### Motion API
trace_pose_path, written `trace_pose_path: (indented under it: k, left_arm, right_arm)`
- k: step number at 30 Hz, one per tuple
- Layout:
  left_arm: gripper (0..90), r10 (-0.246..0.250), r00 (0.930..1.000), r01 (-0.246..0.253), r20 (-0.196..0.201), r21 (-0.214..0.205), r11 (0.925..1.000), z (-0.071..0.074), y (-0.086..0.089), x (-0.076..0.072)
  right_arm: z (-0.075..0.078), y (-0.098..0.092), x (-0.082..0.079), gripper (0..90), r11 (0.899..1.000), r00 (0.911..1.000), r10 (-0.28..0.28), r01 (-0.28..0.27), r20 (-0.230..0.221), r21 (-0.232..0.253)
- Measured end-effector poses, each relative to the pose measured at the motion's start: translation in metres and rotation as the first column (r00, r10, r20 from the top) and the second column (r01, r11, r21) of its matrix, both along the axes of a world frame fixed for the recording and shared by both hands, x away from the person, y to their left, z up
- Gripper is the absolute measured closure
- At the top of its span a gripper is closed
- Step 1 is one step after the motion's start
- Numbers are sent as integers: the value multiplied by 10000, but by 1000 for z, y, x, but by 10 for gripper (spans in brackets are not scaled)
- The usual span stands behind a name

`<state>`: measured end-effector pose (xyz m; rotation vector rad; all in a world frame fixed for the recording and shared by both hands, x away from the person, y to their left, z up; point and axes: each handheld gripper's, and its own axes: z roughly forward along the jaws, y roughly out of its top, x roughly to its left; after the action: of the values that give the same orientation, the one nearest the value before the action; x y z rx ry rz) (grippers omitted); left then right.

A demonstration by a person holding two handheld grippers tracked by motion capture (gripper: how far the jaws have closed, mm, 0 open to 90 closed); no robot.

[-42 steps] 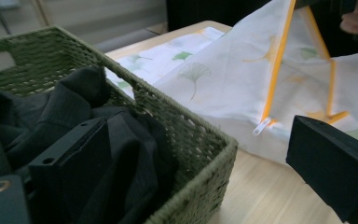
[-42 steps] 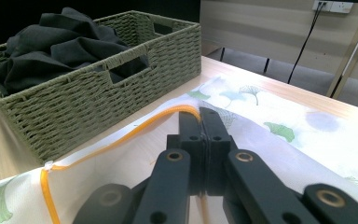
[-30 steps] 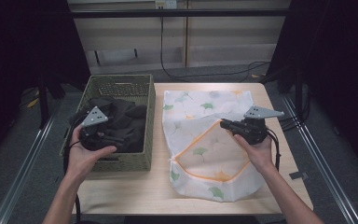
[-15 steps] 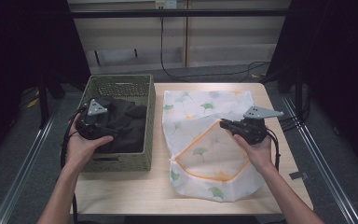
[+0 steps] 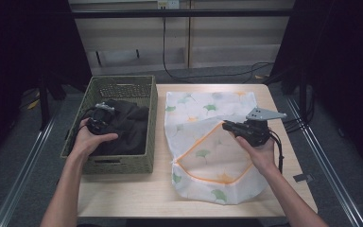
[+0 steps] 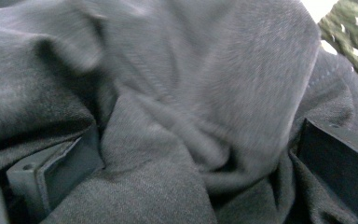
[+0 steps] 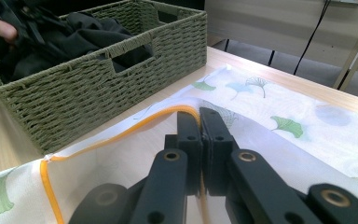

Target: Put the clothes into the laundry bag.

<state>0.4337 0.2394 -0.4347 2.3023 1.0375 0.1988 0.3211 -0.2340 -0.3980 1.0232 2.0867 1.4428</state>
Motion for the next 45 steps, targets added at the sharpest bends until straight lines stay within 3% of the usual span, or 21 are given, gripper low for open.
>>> trace_pose_path:
  k: [2,3,4,5,9,10,12,15,16,18,19,23,25,29,31,36,38,42,43,44,45]
  left_arm:
    - [0,-333,9994,333,-136,46,9994,-3,-10,-1]
    - [0,-858,9959,864,-276,218,9960,-4,-14,0]
    - [0,-867,9956,879,-363,309,9957,-6,-17,-1]
    - [1,-1239,9907,1279,-554,759,9889,-6,-18,0]
    - [0,-1307,9914,1303,-39,1083,9855,-20,-19,1]
    - [0,-1579,9874,1562,-2,1481,9766,-22,-19,1]
    - [0,-1169,9931,1147,89,1324,9845,-24,-21,2]
    - [0,-908,9959,899,-35,1792,9797,-24,-24,4]
    - [5,-1048,9944,1045,-97,2083,9725,-22,-25,6]
    - [85,-605,9981,567,85,2396,9692,-17,-23,10]
    - [172,-383,9990,315,232,2435,9694,-16,-22,11]
    - [180,52,9995,-133,312,2663,9638,-17,-22,13]
    - [185,473,9986,-516,235,2401,9694,-16,-22,13]
    - [114,401,9992,-381,-42,2316,9721,-21,-26,10]
    - [40,-42,9991,150,-412,2648,9642,-24,-29,9]
    - [0,-645,9948,824,-785,2508,9645,-24,-25,6]
    - [0,-535,9950,749,-844,2750,9585,-27,-27,7]
    - [28,-565,9934,899,-1003,3698,9248,-30,-35,9]
    - [72,-399,9945,741,-965,3836,9205,-28,-36,9]
    - [188,-262,9951,618,-955,3934,9173,-25,-35,10]
    - [188,-198,9955,552,-927,3970,9161,-25,-34,11]
  right_arm:
    - [0,0,0,882,10000,10000,11,-11,1,-25]
    - [0,0,0,881,10000,10000,4,-4,-13,-34]
    - [0,0,0,881,10000,10000,6,-6,-12,-27]
    - [0,0,1,881,10000,10000,-18,18,-19,-31]
    - [-1,1,0,881,10000,10000,3,-3,-28,-62]
    - [-1,1,0,881,10000,10000,48,-48,-29,-67]
    - [-1,2,0,881,10000,10000,33,-33,-22,-77]
    - [-2,1,1,880,9999,10000,37,-38,-63,-134]
    - [-2,1,1,880,9999,9999,66,-67,-76,-110]
    - [-3,1,1,879,9999,9999,26,-28,-113,-118]
    - [-3,0,2,879,9999,9999,46,-47,-112,-130]
    - [-4,1,2,877,10000,9999,14,-15,-145,-80]
    - [-4,1,1,876,9999,9999,26,-28,-141,-128]
    - [-4,2,1,875,9999,9999,34,-37,-165,-159]
    - [-4,2,1,875,9999,9998,41,-44,-179,-166]
    - [-5,2,1,869,9999,9997,66,-68,-233,-105]
    - [-6,3,1,869,9999,9996,55,-59,-274,-137]
    - [-6,3,0,866,9999,9996,31,-35,-286,-148]
    - [-5,3,0,865,9998,9997,29,-34,-260,-205]
    - [-5,3,-1,866,9997,9998,33,-38,-218,-226]
    - [-5,3,-1,866,9997,9998,33,-38,-218,-226]
